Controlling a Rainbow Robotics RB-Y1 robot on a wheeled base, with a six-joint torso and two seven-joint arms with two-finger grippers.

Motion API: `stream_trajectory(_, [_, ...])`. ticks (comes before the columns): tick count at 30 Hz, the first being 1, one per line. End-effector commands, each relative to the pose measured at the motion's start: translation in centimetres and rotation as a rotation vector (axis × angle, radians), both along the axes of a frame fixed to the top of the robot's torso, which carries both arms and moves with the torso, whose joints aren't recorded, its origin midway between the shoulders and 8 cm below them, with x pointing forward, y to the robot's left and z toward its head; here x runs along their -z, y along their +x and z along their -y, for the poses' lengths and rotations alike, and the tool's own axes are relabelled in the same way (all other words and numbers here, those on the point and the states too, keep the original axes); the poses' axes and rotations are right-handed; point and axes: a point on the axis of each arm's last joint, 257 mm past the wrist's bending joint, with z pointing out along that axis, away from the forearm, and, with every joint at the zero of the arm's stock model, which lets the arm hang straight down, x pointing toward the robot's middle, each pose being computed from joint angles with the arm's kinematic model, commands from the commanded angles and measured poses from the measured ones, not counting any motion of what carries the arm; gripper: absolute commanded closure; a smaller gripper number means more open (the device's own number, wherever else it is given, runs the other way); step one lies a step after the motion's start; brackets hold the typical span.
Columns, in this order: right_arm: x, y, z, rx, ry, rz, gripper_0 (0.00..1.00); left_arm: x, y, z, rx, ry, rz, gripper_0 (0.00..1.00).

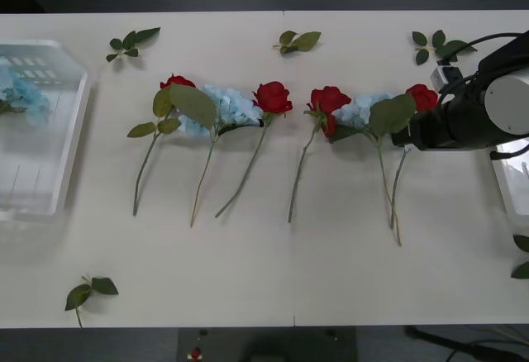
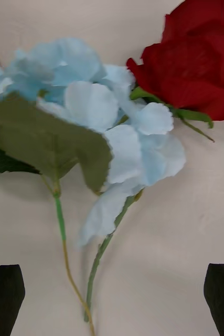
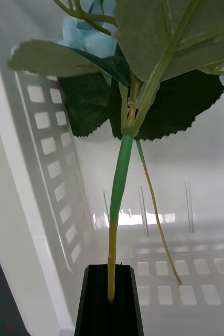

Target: Put the red flowers into the right box and the blue flowers into the left box

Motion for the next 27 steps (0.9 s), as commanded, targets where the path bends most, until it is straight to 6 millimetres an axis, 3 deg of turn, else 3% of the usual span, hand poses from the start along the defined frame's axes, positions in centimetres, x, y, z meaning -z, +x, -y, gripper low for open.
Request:
stream_trajectory(1, [-0.3,1.3,0.9,0.04,0.017,0.025,0.0,1.0,0.2,0.1,-0.073,-0.002,-0.005,1.0])
stream_trajectory(4, [0.3,1.6,1.3,0.053,0.024,0.023,0.0,1.1,0.8,0.3,-0.072,0.006,0.011,0.99])
stream_trajectory(5, [0.5,1.8,1.7,0.061,0.023,0.023,0.0,1.1,1.1,0.4,-0.067,0.009,0.019,0.61])
stream_trajectory(6, [0.6,1.8,1.7,0.06,0.022,0.025,0.0,1.1,1.2,0.6,-0.063,0.009,0.022,0.48])
stream_trajectory(7, [0.7,1.9,1.9,0.063,0.023,0.024,0.0,1.2,1.4,0.9,-0.055,0.011,0.022,0.25])
stream_trajectory(9, [1.2,2.0,2.1,0.072,0.022,0.022,0.0,0.9,1.7,1.3,-0.044,0.011,0.031,0.0])
stream_trajectory(14, [2.4,2.7,1.3,0.07,0.032,0.036,0.0,-0.2,2.8,2.8,0.006,0.016,0.057,0.0])
stream_trajectory(19, [3.9,3.0,0.4,0.048,-0.014,0.046,0.0,-1.5,3.9,6.0,0.088,-0.015,0.086,0.0])
stream_trajectory(27, [5.9,4.0,-1.2,0.057,0.01,0.047,0.0,-3.5,4.7,14.4,0.278,-0.101,0.107,0.0])
